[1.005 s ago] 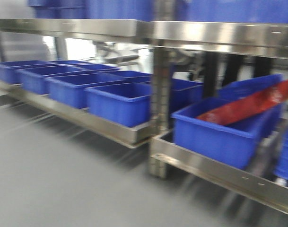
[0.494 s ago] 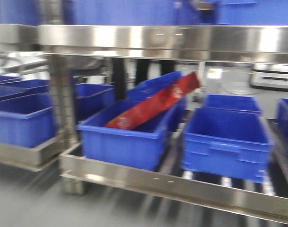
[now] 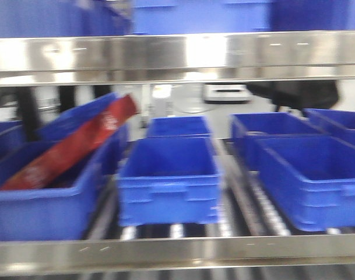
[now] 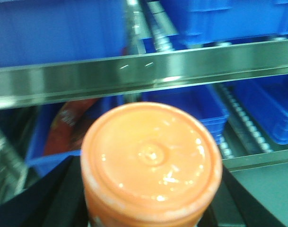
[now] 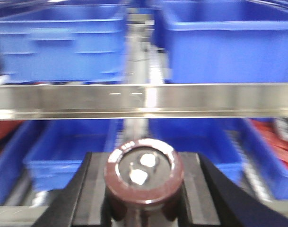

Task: Place cylindrical capacitor in blue bin on shelf
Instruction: 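Drive up to the shelf, stopping before the blue bins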

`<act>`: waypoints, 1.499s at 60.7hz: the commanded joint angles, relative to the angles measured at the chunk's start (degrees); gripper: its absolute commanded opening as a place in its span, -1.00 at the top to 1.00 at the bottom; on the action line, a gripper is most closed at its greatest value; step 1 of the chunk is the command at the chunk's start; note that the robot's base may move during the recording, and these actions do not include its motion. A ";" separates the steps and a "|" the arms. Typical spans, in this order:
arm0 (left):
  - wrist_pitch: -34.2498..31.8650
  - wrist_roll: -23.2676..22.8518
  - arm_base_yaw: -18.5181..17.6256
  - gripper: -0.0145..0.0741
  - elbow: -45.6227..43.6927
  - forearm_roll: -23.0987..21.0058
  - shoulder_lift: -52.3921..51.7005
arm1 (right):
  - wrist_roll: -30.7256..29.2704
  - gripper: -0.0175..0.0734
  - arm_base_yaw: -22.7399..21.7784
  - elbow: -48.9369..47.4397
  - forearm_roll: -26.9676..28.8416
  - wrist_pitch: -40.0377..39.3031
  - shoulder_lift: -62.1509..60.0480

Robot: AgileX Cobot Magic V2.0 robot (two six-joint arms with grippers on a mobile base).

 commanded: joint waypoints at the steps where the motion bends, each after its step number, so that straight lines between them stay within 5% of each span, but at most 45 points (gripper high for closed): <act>1: -1.62 -0.01 -0.36 0.92 -0.51 0.09 -0.19 | -0.06 0.94 0.07 -0.10 -0.48 -1.29 0.05; 91: -1.62 -0.01 -0.36 0.92 -0.51 0.11 -0.08 | -0.06 0.94 0.07 -0.10 -0.48 -1.29 0.05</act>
